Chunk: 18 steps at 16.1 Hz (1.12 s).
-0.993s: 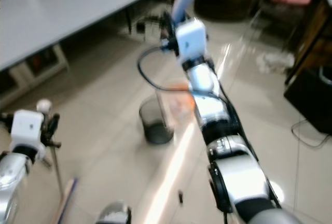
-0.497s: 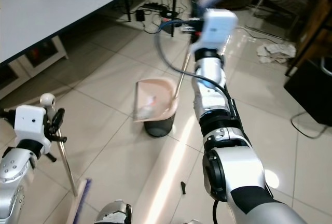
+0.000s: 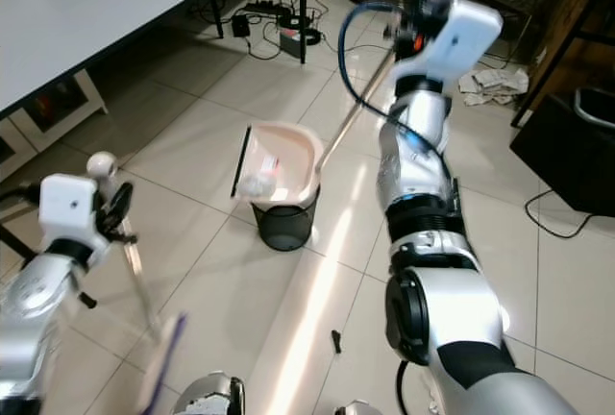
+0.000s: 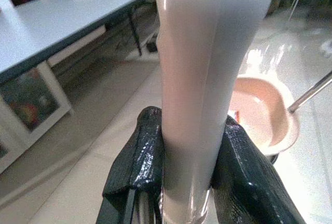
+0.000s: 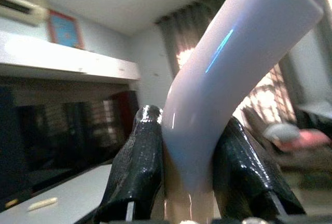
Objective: Sweep floor
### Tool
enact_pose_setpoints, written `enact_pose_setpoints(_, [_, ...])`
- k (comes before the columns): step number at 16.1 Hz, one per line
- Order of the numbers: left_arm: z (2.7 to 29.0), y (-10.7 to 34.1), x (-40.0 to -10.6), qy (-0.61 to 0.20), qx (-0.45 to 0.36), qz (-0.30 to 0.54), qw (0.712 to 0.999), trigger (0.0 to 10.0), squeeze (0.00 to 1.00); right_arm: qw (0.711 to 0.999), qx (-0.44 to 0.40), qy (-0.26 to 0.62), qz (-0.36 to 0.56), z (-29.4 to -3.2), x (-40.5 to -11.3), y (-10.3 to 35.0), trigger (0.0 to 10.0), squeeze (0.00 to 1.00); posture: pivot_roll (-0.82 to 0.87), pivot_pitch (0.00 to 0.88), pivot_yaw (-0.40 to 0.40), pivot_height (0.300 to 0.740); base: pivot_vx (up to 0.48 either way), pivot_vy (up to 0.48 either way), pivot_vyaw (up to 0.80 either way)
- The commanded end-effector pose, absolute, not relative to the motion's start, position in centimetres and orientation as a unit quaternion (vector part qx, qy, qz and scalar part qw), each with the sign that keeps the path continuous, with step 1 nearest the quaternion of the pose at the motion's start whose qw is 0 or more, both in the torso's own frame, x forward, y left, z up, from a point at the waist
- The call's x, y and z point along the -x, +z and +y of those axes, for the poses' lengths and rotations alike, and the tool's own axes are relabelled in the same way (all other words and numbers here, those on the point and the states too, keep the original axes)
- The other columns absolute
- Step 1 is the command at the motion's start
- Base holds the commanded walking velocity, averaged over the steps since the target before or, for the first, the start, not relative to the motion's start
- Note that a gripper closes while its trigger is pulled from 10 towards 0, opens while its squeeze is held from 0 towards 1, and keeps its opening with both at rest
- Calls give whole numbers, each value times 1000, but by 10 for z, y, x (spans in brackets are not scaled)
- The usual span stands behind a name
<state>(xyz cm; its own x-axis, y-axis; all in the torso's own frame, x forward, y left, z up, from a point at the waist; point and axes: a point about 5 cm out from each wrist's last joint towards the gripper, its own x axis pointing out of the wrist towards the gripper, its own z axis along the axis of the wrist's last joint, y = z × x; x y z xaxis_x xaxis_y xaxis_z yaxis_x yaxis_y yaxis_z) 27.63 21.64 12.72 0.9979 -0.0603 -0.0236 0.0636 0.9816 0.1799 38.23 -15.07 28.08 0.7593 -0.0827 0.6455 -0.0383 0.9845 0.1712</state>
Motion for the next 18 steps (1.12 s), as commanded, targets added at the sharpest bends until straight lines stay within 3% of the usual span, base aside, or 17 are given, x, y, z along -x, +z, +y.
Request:
enact_pose_setpoints(1, [210, 136, -281, -41, -92, -20, 995, 10000, 0, 924, -66, 7, -378, -147, -375, 298, 10000, 0, 55, 83, 44, 740, 0, 0, 0])
enact_pose_setpoints(3, [193, 145, -296, -52, -65, -51, 995, 10000, 0, 922, -75, 1, -380, -158, -359, 301, 10000, 0, 7, 77, 58, 740, 0, 0, 0])
enact_pose_setpoints(6, [175, 150, -309, -83, -86, -50, 992, 10000, 0, 928, -88, -32, -360, -174, -340, 295, 10000, 0, -10, 72, 76, 740, 0, 0, 0])
enact_pose_setpoints(9, [167, 162, -317, -92, -75, -80, 990, 10000, 0, 937, -99, -62, -328, -186, -322, 283, 10000, 0, -7, 71, 85, 740, 81, 0, 0])
enact_pose_setpoints(18, [185, 159, -312, -51, -70, -81, 993, 10000, 0, 945, -116, -76, -297, -204, -304, 283, 10000, 0, -12, 62, 61, 740, 380, 0, 0])
